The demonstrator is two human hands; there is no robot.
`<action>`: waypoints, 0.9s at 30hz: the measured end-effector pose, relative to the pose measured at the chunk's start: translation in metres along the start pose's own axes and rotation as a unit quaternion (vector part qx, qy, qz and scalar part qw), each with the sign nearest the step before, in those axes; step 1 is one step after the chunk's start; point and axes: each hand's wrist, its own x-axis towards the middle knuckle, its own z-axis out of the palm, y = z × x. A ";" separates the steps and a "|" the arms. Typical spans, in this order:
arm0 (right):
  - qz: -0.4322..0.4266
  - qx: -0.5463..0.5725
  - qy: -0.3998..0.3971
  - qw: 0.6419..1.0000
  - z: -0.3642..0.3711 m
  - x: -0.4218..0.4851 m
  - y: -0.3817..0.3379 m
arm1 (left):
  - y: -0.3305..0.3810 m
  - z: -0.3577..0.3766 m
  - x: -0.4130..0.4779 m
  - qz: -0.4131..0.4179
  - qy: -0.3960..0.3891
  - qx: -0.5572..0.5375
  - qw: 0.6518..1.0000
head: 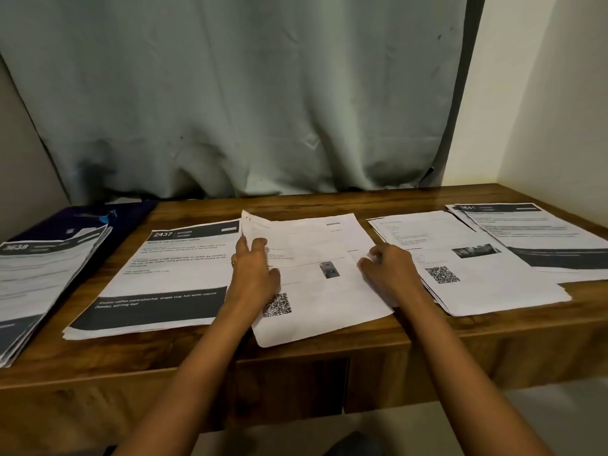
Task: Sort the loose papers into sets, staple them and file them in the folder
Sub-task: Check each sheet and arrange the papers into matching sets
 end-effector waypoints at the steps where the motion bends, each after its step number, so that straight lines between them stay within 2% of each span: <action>1: 0.010 -0.001 -0.006 1.000 -0.002 0.009 -0.003 | 0.002 0.001 -0.001 -0.009 -0.020 0.013 1.000; 6: 0.031 -0.048 -0.115 0.992 -0.003 0.055 -0.018 | 0.000 0.010 0.000 -0.018 -0.110 0.091 0.990; 11: 0.049 -0.099 -0.147 0.983 0.007 0.080 -0.022 | 0.007 0.008 0.014 0.000 -0.134 0.138 0.981; 15: 0.065 -0.108 -0.131 0.983 0.013 0.085 -0.020 | 0.021 0.012 0.048 0.044 -0.095 0.105 0.989; 18: 0.066 -0.072 -0.125 0.987 0.016 0.088 -0.015 | 0.025 0.026 0.078 0.080 -0.097 0.066 0.990; 20: 0.072 -0.044 -0.127 0.988 0.016 0.091 -0.013 | 0.024 0.038 0.093 0.076 -0.101 0.048 0.991; 27: 0.089 0.012 -0.102 0.991 0.023 0.098 -0.011 | 0.001 0.075 0.123 0.081 -0.130 0.093 0.984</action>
